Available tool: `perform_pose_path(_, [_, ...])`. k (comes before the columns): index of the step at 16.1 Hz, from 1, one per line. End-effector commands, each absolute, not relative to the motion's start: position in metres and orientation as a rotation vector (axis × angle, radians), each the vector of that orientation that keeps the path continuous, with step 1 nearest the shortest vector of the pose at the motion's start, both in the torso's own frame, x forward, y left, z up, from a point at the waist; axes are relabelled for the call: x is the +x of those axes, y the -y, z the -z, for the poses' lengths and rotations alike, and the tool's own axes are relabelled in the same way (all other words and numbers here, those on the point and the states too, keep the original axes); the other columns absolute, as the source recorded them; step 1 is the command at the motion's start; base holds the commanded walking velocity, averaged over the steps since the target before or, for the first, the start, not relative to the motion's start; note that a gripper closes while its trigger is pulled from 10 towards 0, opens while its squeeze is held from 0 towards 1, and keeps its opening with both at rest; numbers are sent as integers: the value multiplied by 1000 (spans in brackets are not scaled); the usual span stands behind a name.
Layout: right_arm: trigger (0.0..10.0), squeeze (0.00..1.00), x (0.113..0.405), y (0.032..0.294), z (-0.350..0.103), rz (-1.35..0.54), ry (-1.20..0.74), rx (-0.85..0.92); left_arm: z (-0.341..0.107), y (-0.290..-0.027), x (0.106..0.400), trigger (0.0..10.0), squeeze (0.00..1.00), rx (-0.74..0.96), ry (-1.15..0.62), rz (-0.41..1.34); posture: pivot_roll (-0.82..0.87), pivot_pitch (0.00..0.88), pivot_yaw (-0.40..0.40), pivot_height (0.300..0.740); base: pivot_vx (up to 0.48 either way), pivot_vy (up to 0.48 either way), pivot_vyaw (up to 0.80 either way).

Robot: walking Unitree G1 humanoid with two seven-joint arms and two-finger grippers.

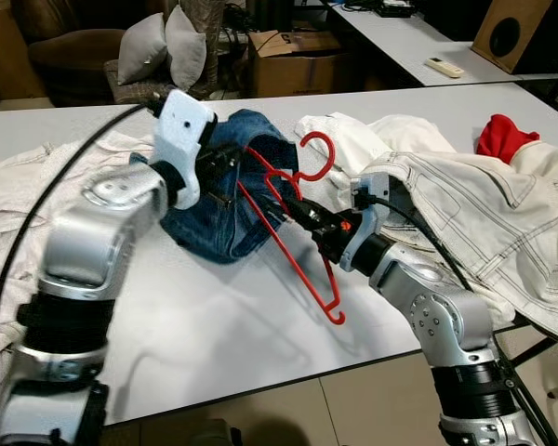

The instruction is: Hang hanger

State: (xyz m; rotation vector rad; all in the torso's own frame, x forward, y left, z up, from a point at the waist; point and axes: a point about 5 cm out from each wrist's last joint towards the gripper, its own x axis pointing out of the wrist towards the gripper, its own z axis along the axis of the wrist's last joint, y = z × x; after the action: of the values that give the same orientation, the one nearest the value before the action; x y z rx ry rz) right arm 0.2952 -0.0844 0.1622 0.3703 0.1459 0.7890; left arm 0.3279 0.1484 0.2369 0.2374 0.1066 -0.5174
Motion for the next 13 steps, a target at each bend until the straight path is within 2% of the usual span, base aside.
perform_pose_path(1, [10000,0,293,89,-165,-786,-133,385,-240,-148,327,10000,1000,262,-91,482,70,0,-23,740,0,0,0])
perform_pose_path(6, [10000,0,291,88,-167,-801,-122,402,-237,-129,321,10000,1000,255,-86,523,64,0,-23,740,0,0,0])
perform_pose_path(9, [10000,0,291,88,-168,-808,-116,410,-242,-119,319,10000,1000,107,-73,544,68,0,-28,740,0,0,0])
perform_pose_path(11, [10000,0,291,87,-169,-814,-114,413,-237,-121,318,10000,1000,149,-99,533,70,0,-28,740,0,0,0])
perform_pose_path(13, [10000,0,291,85,-170,-825,-109,415,-227,-127,320,10000,1000,273,-115,463,68,0,-31,740,0,0,0])
